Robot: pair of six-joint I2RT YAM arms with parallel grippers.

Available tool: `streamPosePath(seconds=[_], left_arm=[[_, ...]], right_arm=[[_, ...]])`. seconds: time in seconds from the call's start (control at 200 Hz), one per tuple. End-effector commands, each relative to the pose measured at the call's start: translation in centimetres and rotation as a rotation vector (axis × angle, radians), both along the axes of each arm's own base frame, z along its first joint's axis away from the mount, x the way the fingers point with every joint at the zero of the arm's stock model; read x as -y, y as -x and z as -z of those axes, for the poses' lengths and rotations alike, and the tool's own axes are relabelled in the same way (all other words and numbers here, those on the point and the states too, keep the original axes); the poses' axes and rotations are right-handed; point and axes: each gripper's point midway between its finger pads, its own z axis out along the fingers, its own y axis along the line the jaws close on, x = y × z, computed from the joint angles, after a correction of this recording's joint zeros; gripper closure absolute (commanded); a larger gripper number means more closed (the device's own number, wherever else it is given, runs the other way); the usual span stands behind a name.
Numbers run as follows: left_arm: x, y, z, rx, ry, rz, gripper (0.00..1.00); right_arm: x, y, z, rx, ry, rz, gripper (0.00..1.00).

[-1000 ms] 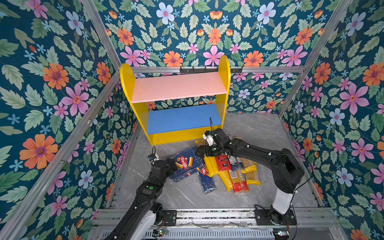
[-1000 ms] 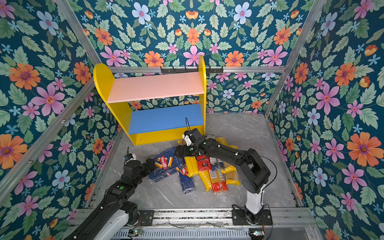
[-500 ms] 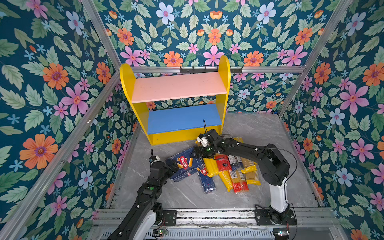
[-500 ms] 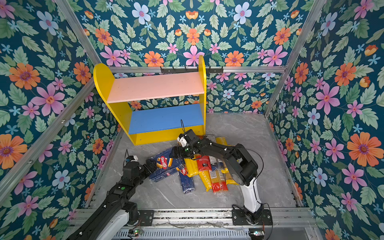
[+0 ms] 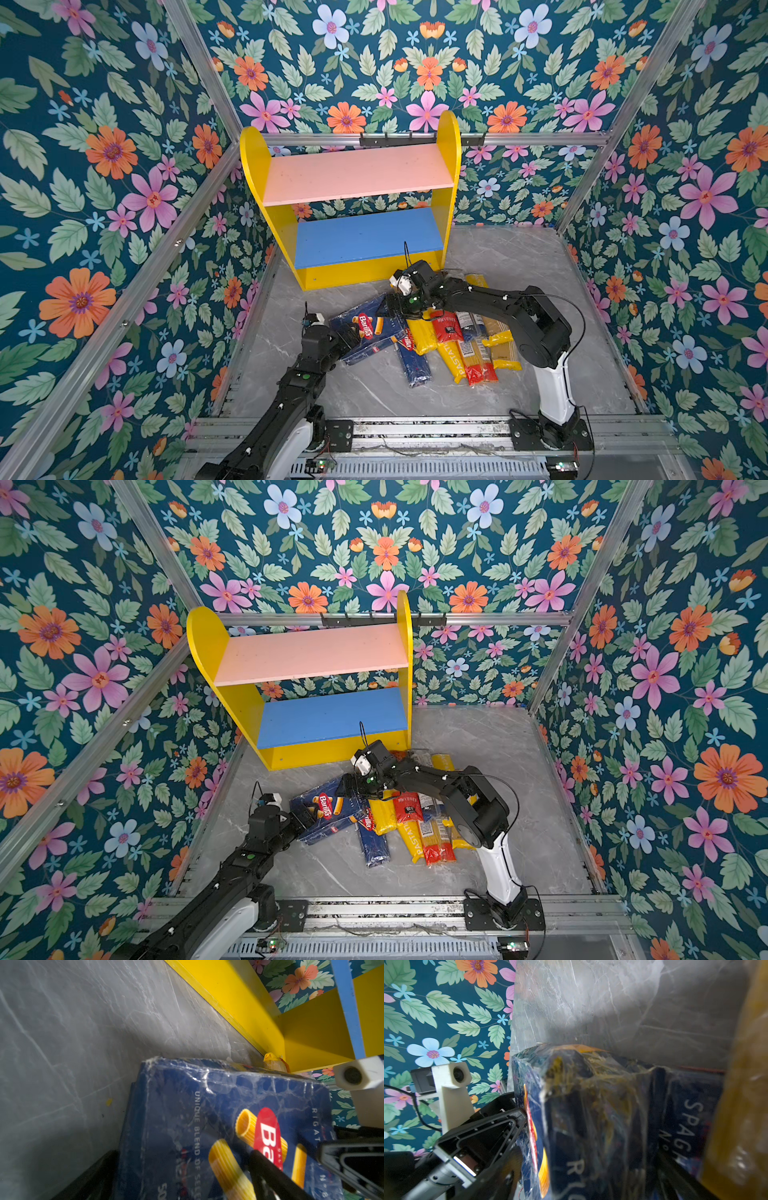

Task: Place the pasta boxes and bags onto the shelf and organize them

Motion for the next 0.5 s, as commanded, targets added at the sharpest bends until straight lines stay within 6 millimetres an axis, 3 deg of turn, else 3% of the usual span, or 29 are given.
streamPosePath(seconds=[0.0, 0.235, 0.495], left_arm=[[1.0, -0.5, -1.2, 0.05, 0.043, 0.042, 0.0], [1.6, -0.6, -2.5, 0.092, 0.069, 0.067, 0.0], [1.3, -0.5, -2.9, 0.095, 0.052, 0.059, 0.0]], right_arm=[[-0.7, 0.8, 0.0, -0.056, -0.038, -0.033, 0.04], [-1.5, 0.8, 0.4, -0.09, -0.069, -0.041, 0.06], [-1.9, 1.0, -0.6, -0.103, -0.129, -0.057, 0.37]])
